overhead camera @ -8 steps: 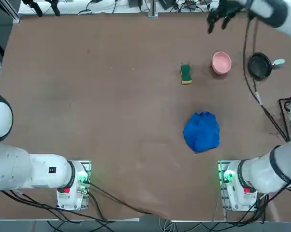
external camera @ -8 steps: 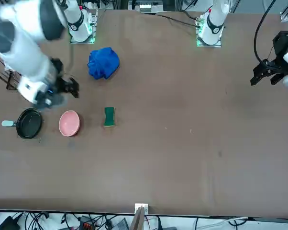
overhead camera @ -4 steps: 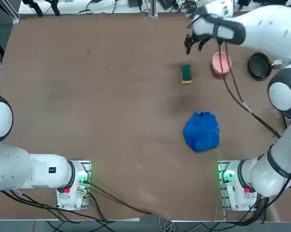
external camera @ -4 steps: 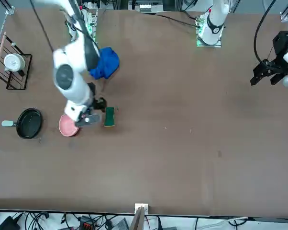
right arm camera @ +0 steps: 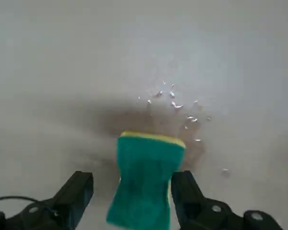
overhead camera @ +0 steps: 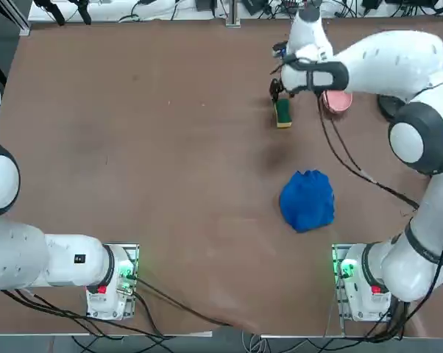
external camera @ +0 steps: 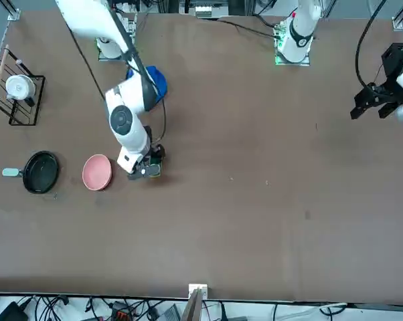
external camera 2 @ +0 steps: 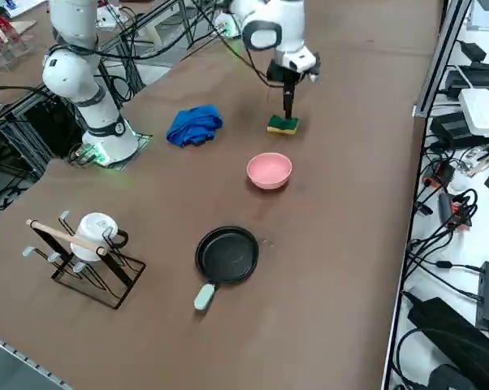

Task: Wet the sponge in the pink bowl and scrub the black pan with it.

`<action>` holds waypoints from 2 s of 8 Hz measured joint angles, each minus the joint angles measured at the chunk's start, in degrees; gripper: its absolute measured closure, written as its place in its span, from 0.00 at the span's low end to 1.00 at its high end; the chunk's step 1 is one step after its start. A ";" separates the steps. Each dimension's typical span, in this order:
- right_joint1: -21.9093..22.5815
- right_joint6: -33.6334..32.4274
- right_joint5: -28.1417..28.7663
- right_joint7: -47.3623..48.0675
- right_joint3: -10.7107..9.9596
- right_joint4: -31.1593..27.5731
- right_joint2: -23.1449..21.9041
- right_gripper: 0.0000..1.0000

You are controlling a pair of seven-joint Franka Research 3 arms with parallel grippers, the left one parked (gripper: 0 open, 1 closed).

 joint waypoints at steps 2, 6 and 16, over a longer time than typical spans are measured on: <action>0.31 2.96 0.00 0.40 -0.03 -2.79 1.07 0.03; 0.33 2.96 0.00 0.44 -0.11 -3.89 1.26 0.17; -16.58 -12.22 -0.06 -20.42 -2.38 -3.26 -8.80 0.92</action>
